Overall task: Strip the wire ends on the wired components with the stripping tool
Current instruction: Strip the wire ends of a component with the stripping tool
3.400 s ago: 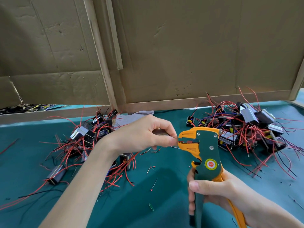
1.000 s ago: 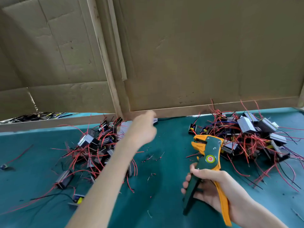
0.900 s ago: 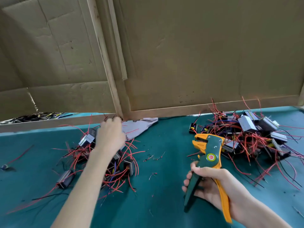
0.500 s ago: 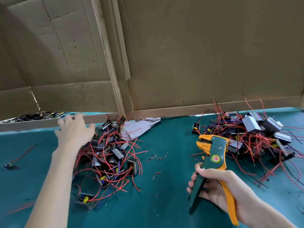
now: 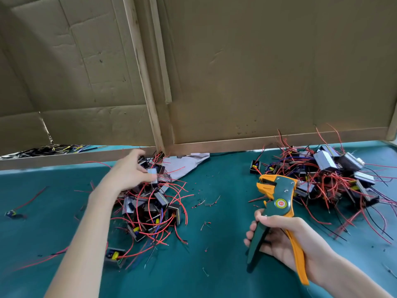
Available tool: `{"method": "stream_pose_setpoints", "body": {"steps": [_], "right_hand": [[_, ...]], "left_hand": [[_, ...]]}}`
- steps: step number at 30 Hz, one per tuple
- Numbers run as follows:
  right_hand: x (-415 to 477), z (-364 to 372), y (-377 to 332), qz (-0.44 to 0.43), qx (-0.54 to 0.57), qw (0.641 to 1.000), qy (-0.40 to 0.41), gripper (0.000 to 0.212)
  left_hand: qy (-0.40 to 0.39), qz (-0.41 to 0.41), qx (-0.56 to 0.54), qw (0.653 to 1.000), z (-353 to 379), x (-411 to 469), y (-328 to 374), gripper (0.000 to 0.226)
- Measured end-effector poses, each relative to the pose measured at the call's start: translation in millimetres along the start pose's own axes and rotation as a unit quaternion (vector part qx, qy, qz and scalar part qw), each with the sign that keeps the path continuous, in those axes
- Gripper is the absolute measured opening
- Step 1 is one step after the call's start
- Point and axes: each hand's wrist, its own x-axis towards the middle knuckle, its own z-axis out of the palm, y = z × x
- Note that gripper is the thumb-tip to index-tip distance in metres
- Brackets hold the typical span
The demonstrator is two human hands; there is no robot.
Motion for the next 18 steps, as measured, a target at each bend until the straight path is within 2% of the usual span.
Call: {"method": "stream_pose_setpoints", "body": {"steps": [4,7,11,16,18], "right_hand": [[2.2,-3.2,0.2,0.0,0.006,1.0,-0.004,0.008],[2.7,-5.4,-0.7,0.002,0.005,1.0,-0.014,0.013],[5.2,-7.2,-1.0,0.007,0.009,1.0,-0.019,0.018],[6.5,-10.0,-2.1,0.002,0.019,1.0,-0.018,0.015],[6.3,-10.4,-2.2,-0.001,0.024,1.0,-0.016,0.014]], "left_hand": [[-0.054,0.073,0.067,0.994,30.9,-0.2,20.0,0.084],[-0.07,0.13,0.108,0.983,48.3,-2.0,29.4,0.077],[-0.064,0.19,0.034,0.979,67.8,-7.4,43.2,0.06],[-0.124,0.233,-0.147,0.953,84.0,-19.7,62.9,0.041],[-0.067,0.222,-0.147,0.962,86.5,-17.4,64.3,0.03]]}}
